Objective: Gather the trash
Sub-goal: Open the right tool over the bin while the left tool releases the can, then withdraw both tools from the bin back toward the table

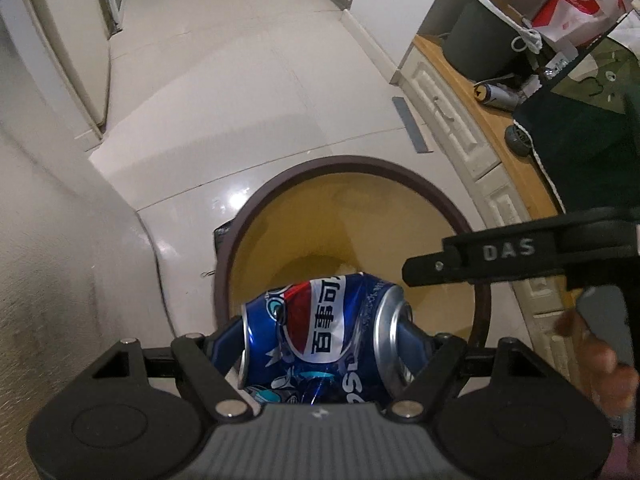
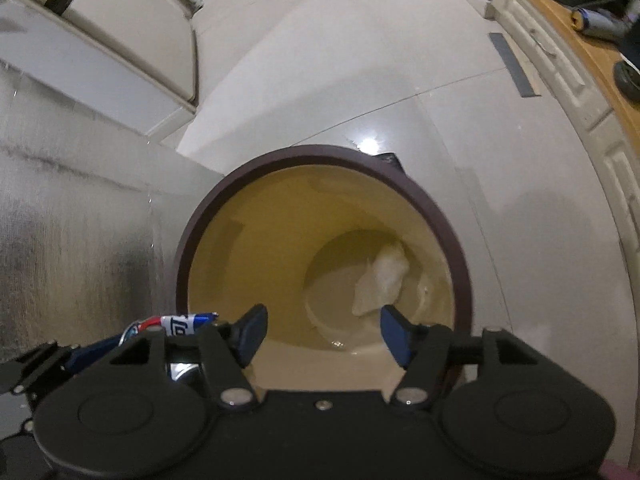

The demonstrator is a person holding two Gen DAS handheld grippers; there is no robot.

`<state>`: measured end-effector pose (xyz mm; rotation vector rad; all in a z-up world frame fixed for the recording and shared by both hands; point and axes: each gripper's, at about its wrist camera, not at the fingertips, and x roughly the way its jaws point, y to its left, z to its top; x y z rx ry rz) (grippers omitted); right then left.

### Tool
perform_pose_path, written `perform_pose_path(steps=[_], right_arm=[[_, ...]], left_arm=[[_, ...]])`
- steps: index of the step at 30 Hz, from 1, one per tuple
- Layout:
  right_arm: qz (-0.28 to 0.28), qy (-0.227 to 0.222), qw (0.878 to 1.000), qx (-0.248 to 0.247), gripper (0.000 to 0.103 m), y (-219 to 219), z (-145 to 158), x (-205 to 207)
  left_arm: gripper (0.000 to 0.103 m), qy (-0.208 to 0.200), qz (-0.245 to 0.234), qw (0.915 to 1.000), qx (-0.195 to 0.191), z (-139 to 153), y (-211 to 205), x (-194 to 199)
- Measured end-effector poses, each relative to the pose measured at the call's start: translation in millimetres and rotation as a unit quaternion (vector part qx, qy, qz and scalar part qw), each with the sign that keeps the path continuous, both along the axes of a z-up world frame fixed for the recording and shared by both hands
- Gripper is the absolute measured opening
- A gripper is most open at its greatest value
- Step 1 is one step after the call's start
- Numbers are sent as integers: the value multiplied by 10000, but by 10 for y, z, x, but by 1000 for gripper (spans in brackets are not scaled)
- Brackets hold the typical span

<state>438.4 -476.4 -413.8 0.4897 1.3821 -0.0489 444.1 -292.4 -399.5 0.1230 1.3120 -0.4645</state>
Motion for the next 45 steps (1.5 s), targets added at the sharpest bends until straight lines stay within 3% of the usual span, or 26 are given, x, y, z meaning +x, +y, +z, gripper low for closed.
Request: perform_pose_path(steps=[3, 5, 14, 20, 30, 38, 45], right_arm=[[-244, -67, 9996, 112, 66, -110, 46, -64], [-395, -135, 9990, 178, 67, -187, 70, -79], [-552, -229, 9980, 222, 68, -319, 134, -140], [-344, -207, 9989, 260, 69, -314, 224, -271], [119, -379, 9988, 278, 82, -313, 434, -447], [216, -485, 9986, 89, 101, -366, 616, -504], [371, -604, 9974, -147, 103, -343, 807, -601]], left_arm=[[83, -30, -16, 10000, -93, -61, -116, 30], [99, 3, -29, 10000, -73, -87, -187, 60], [100, 60, -195, 9996, 194, -50, -218, -12], [100, 182, -100, 9995, 221, 64, -177, -57], [101, 181, 202, 9993, 248, 291, -64, -178], [103, 120, 488, 9983, 307, 484, 48, -272], [103, -59, 721, 9969, 313, 750, 216, -410]])
